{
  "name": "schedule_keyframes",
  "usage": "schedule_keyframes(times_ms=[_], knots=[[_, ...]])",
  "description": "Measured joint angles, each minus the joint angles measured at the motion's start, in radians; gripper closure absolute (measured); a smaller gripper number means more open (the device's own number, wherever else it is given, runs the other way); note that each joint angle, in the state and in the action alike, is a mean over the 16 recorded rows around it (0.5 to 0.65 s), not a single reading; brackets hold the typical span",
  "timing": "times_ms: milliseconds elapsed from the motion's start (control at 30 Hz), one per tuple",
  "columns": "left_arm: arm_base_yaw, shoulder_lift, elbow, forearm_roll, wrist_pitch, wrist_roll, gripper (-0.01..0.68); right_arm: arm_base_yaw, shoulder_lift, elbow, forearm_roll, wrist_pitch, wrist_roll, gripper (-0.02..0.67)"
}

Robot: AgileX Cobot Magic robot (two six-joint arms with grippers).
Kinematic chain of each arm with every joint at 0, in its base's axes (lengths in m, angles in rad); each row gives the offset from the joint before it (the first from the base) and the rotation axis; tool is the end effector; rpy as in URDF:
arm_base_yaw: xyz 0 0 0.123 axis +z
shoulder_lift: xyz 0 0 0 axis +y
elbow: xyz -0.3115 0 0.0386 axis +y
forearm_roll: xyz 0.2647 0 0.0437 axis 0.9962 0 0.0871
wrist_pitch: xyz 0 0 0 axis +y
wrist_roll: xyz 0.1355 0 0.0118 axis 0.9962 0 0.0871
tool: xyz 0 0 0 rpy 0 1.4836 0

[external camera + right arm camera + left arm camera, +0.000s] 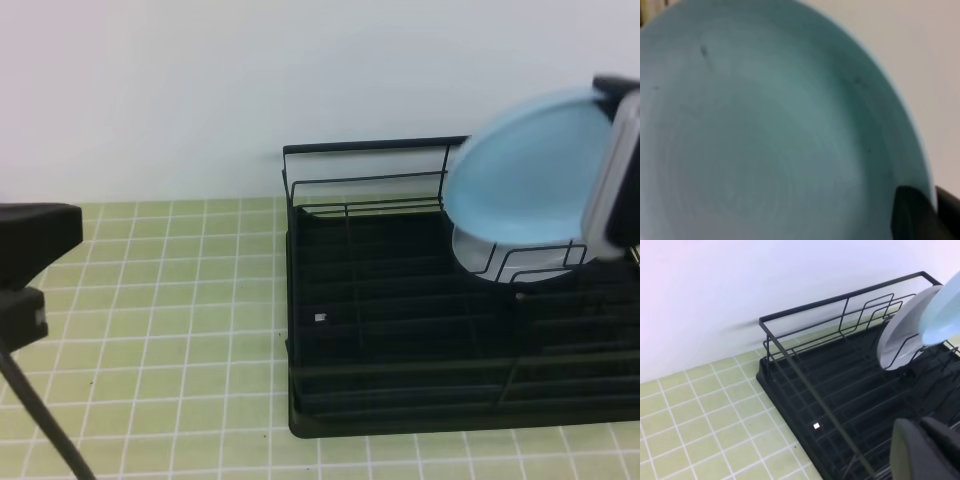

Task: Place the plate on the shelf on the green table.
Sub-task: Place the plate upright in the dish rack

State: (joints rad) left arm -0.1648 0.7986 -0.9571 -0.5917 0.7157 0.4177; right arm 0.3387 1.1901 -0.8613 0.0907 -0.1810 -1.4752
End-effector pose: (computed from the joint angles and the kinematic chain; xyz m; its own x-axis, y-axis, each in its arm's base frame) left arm 0.1717 -0.0790 0.4111 -0.3901 0.0162 -0.9206 0.4685 0.8642 -0.1833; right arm 0.3030 0.1044 0.3740 0.3008 -0.9361 -0.1824 -0.1150 0.1543 -0.9813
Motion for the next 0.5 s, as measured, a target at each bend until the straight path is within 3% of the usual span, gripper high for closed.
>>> schedule_keyframes(times_ms=[500], knots=[[0.0,-0.007,0.0,-0.01,0.017,-0.015,0.673,0.011,0.025,0.108,0.007,-0.209,-0.069,0.648]])
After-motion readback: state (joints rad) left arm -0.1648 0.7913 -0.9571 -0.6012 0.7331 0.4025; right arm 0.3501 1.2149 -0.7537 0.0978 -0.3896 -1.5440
